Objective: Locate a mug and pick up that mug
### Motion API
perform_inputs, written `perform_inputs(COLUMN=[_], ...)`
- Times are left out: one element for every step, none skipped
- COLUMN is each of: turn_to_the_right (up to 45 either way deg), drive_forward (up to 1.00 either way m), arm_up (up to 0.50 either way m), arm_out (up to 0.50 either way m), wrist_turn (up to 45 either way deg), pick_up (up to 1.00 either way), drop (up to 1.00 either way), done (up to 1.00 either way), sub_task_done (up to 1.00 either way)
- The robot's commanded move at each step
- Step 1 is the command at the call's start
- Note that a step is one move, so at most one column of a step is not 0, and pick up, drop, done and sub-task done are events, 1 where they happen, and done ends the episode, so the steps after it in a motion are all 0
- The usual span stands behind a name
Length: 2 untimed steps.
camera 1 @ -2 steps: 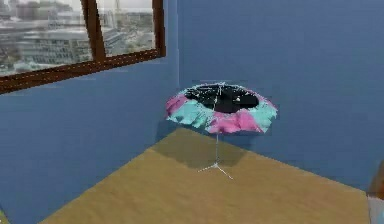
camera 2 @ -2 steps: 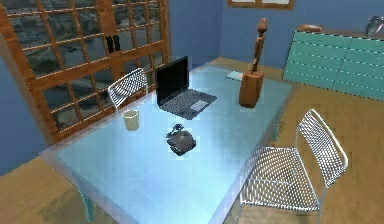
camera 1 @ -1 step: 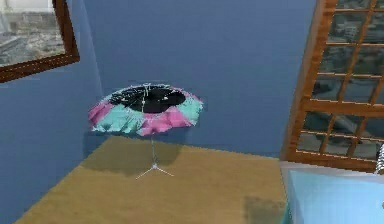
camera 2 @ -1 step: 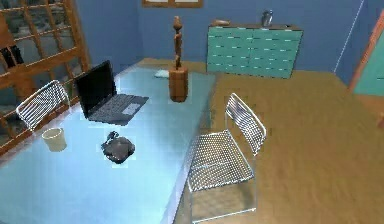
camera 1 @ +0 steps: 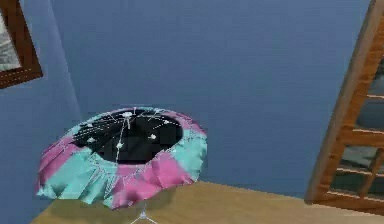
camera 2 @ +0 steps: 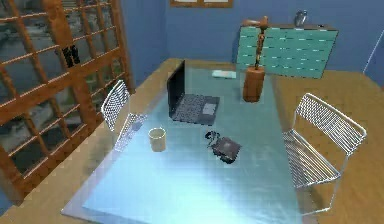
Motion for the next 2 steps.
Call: perform_inputs(turn_to_the_right=[45.0,36.0], drive_forward=[0.0,0.0], arm_up=[0.0,0.0], arm_out=[0.0,0.0], wrist_turn=[0.0,0.0], pick_up=[0.0,0.0], drop=[0.0,0.0], done=[0.0,0.0], sub_task_done=[0.0,0.0])
